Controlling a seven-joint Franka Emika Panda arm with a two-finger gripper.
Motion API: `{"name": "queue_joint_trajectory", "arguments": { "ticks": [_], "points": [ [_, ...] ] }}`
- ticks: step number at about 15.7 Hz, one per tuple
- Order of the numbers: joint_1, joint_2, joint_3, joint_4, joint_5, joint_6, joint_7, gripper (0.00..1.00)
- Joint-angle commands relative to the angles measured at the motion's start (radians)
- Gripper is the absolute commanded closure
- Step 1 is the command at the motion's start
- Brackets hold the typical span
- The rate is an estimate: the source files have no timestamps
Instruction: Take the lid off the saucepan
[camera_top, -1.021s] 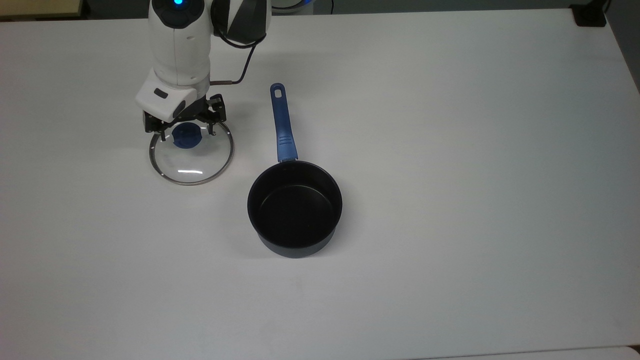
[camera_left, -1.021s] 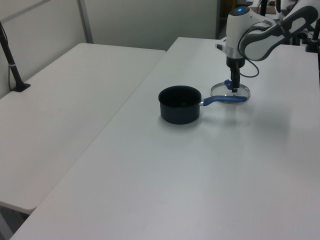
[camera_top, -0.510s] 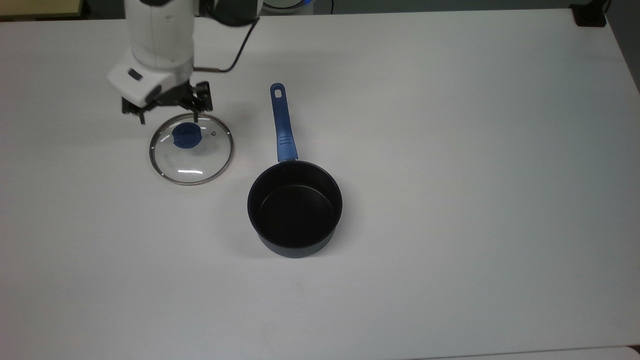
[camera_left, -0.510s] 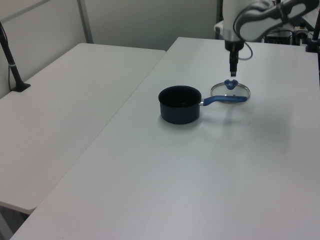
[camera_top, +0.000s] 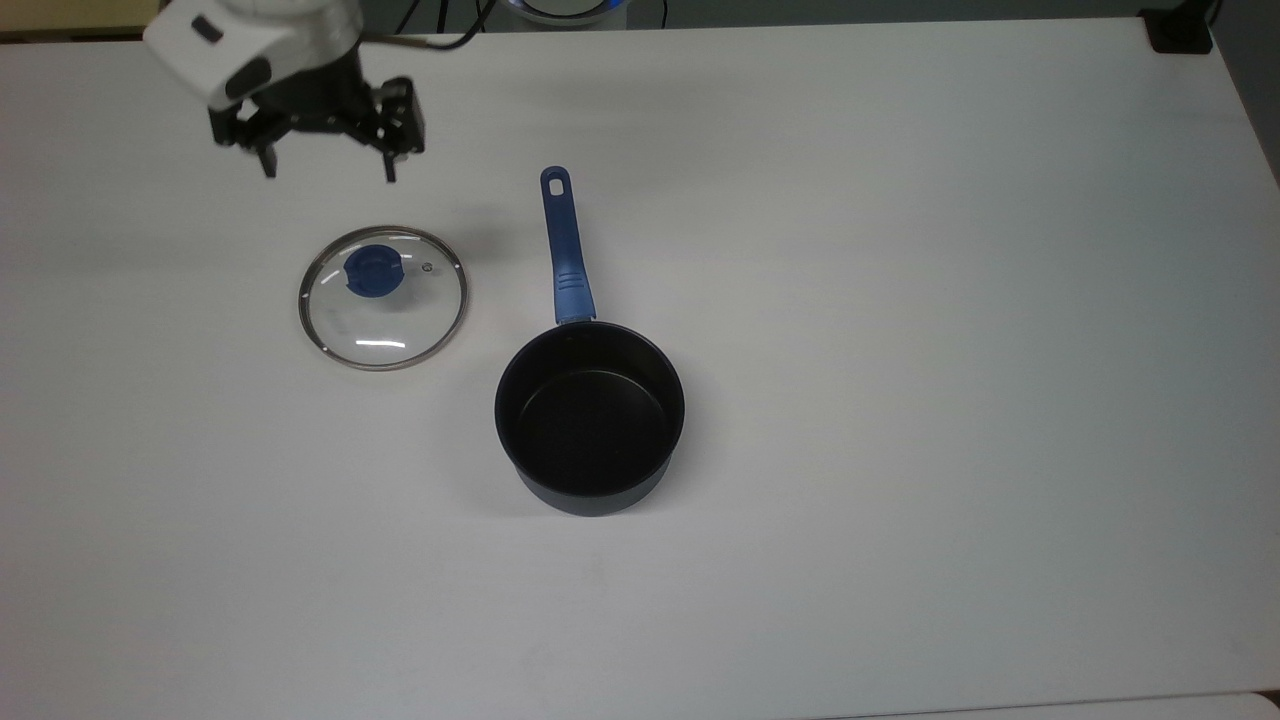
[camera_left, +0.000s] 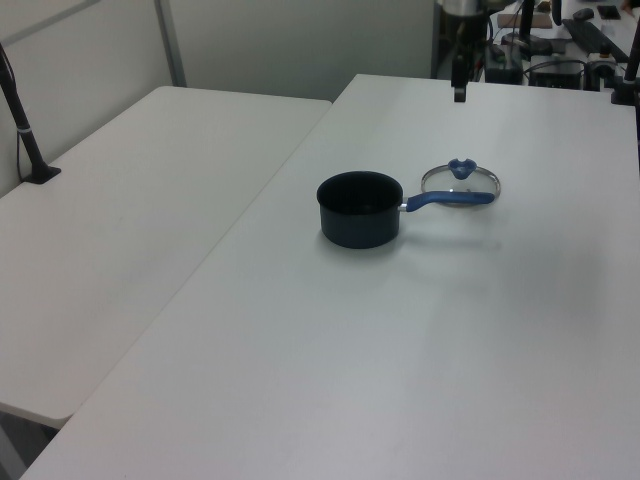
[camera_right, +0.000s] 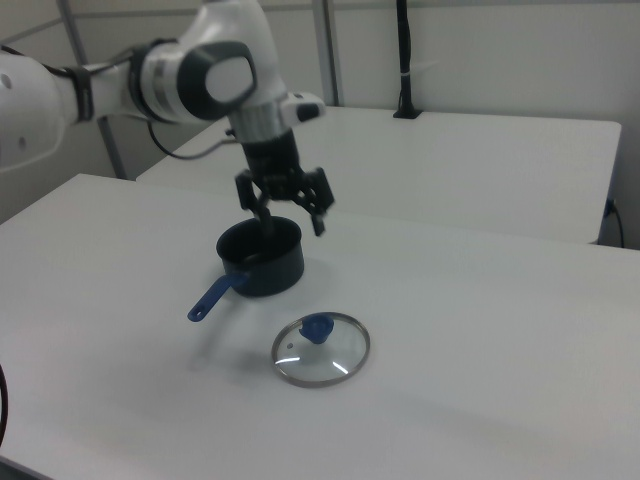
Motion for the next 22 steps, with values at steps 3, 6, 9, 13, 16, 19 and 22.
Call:
{"name": "queue_joint_trajectory", "arguments": {
  "ticks": [3,6,9,13,16,19,22],
  "points": [
    [0.109,-0.048,-0.001,-0.003,0.006,-0.061,0.233,0.0],
    [0.138,-0.074,-0.003,-0.002,0.008,-0.057,0.244,0.0],
    [0.154,-0.079,-0.003,-0.018,0.008,-0.048,0.246,0.0],
    [0.152,-0.084,-0.003,-0.017,0.008,-0.054,0.249,0.0],
    [0.154,-0.104,-0.001,-0.025,0.011,-0.057,0.29,0.0],
    [0.154,-0.125,-0.001,-0.049,0.011,-0.058,0.309,0.0],
    [0.151,-0.139,-0.001,-0.049,0.032,-0.086,0.312,0.0]
  ]
}}
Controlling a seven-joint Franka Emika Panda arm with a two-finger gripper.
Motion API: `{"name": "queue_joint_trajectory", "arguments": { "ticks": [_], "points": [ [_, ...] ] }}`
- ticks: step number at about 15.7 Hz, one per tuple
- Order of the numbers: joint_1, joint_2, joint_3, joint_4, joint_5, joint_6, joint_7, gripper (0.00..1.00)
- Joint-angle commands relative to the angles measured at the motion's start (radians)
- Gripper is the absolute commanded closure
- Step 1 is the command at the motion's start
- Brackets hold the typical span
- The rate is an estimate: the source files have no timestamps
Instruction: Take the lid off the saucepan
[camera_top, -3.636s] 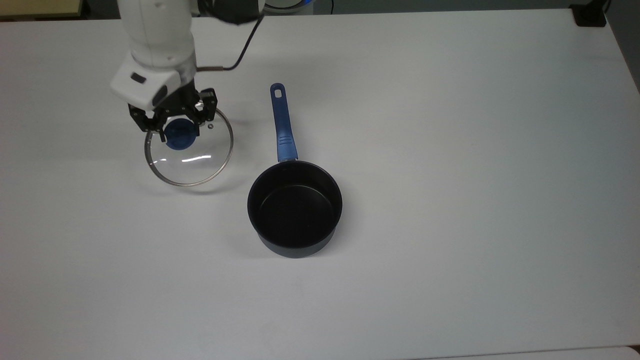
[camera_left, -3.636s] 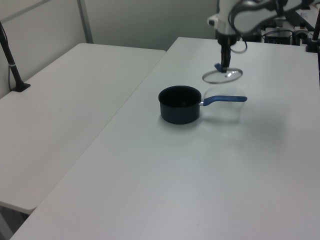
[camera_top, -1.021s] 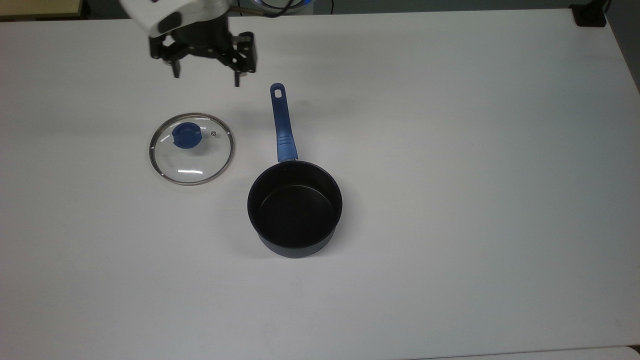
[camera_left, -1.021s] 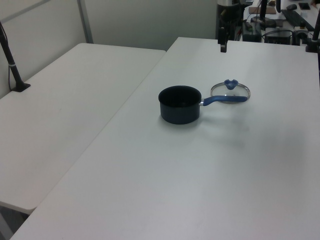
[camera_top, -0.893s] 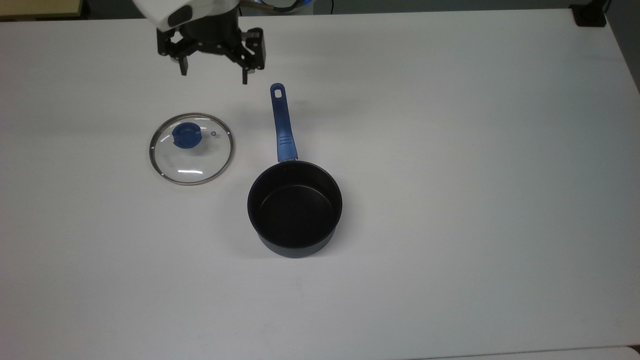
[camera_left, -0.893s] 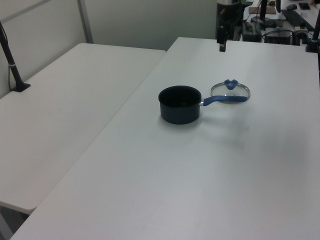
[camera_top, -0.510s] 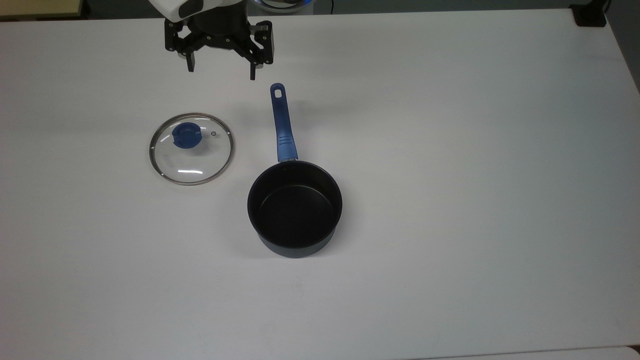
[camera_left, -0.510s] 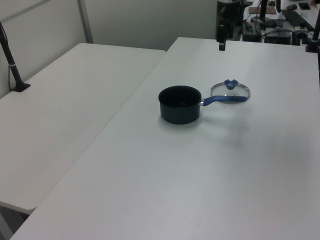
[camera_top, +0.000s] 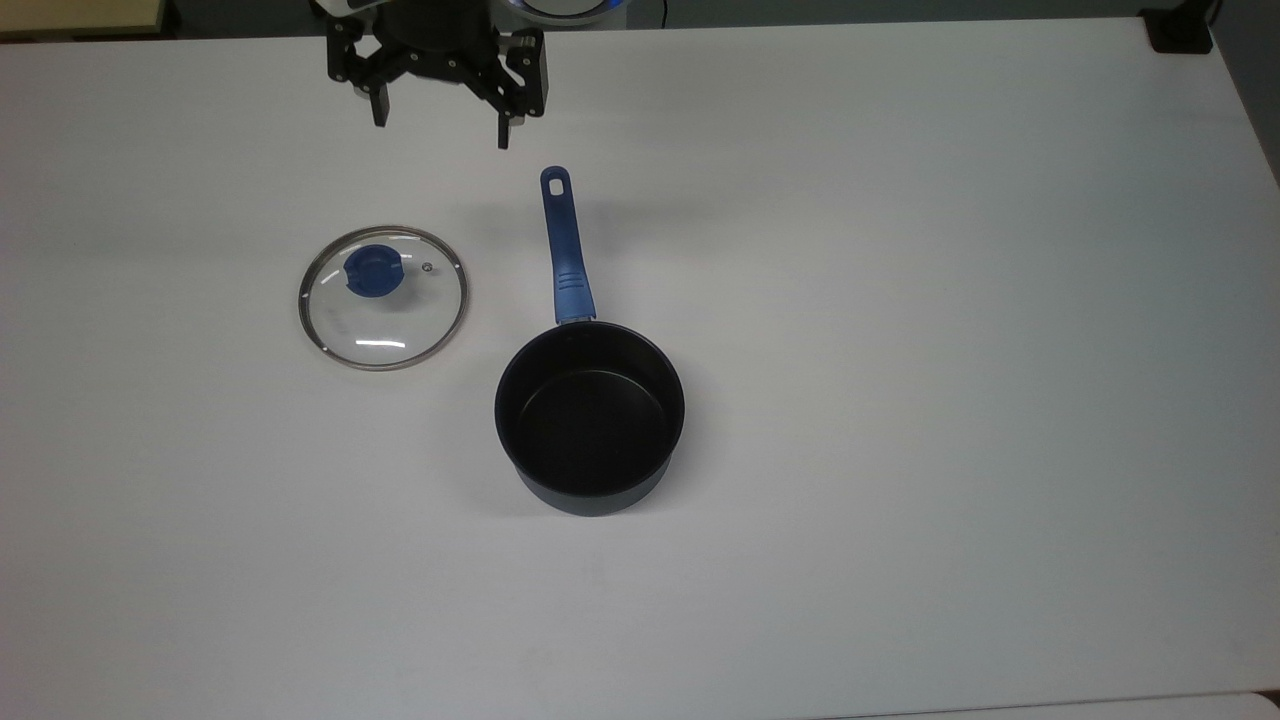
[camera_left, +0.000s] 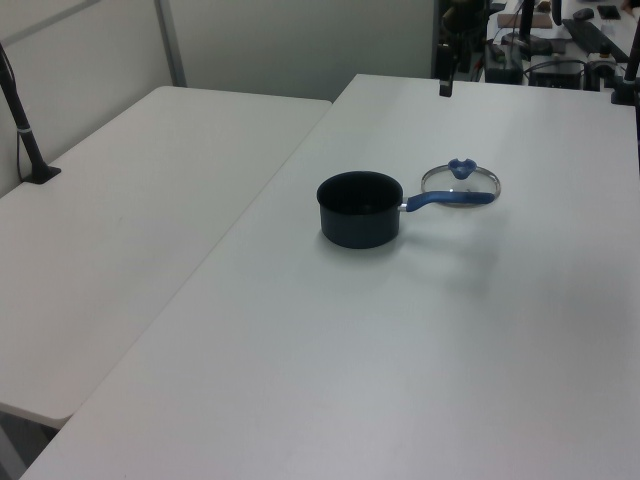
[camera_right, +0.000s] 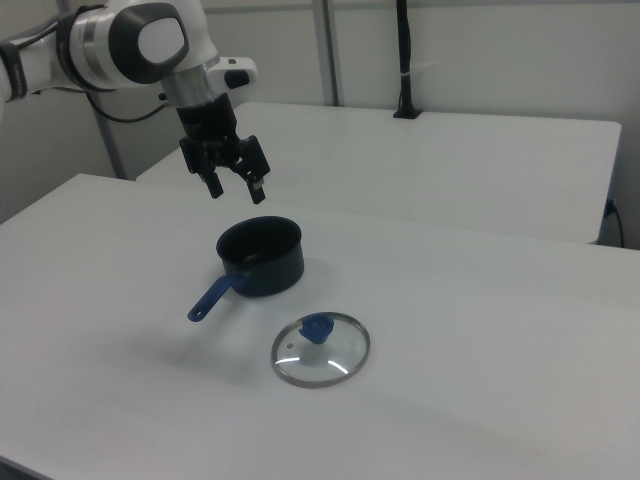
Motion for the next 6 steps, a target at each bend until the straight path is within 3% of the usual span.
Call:
{"name": "queue_joint_trajectory", "arguments": {
  "ticks": [1,6],
  "points": [
    [0.01,-0.061,-0.007,-0.046,0.063,-0.042,0.025,0.0],
    [0.005,-0.061,-0.007,-0.045,0.094,-0.076,0.015,0.0]
  ]
}}
